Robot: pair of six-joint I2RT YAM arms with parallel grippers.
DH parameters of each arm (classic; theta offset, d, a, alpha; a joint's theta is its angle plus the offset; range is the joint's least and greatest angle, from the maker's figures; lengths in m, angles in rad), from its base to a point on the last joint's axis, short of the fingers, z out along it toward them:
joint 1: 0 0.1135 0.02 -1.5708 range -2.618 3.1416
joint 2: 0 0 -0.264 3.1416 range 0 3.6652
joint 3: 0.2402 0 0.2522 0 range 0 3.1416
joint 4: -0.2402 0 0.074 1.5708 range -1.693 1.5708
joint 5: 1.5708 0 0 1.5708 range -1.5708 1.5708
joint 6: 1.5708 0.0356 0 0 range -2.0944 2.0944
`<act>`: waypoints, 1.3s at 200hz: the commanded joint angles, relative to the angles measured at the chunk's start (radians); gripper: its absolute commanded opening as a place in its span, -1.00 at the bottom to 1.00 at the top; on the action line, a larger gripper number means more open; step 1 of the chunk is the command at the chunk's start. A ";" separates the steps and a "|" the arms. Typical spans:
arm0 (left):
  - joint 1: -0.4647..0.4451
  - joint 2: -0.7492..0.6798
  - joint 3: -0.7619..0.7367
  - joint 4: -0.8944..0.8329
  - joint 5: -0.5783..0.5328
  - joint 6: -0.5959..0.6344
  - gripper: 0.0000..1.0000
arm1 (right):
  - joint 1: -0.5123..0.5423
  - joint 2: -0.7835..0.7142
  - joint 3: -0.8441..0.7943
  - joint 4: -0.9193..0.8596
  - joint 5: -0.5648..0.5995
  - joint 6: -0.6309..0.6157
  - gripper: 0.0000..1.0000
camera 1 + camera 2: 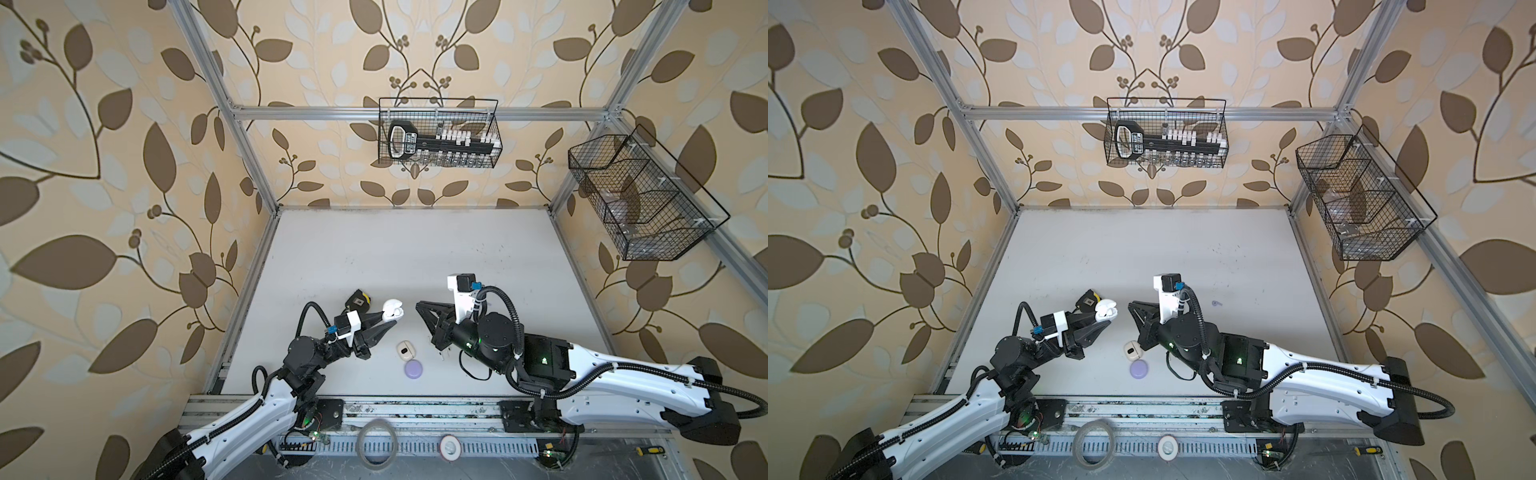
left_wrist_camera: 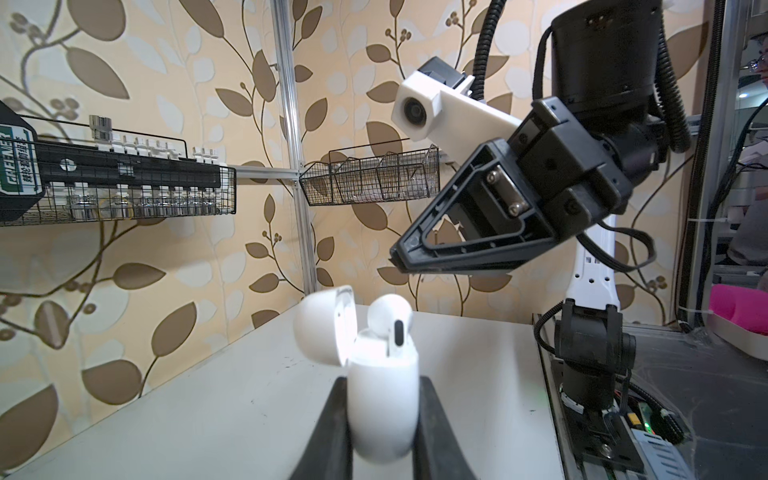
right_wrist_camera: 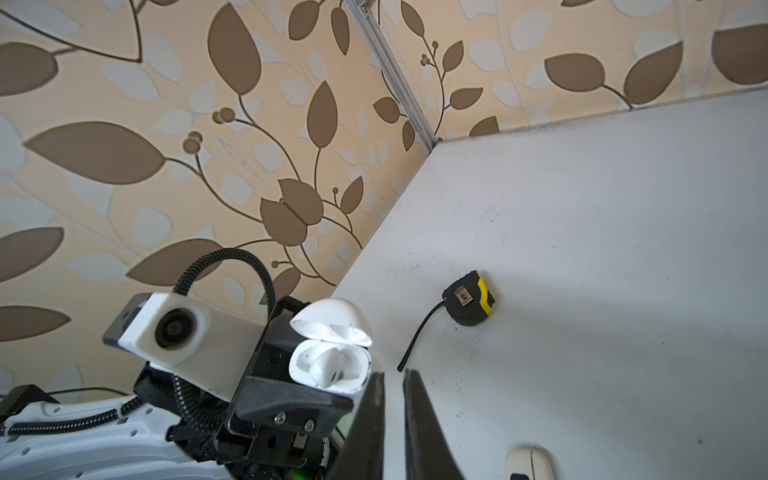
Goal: Insert the wireless bluetooth earbuds into the charging case
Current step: 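Lower the earbud into the case held by the left gripper, then open the right gripper and draw it back from the case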
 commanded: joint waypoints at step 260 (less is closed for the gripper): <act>-0.001 0.077 0.022 0.098 -0.056 -0.061 -1.00 | 0.047 -0.059 0.110 -0.341 0.136 -0.085 -0.46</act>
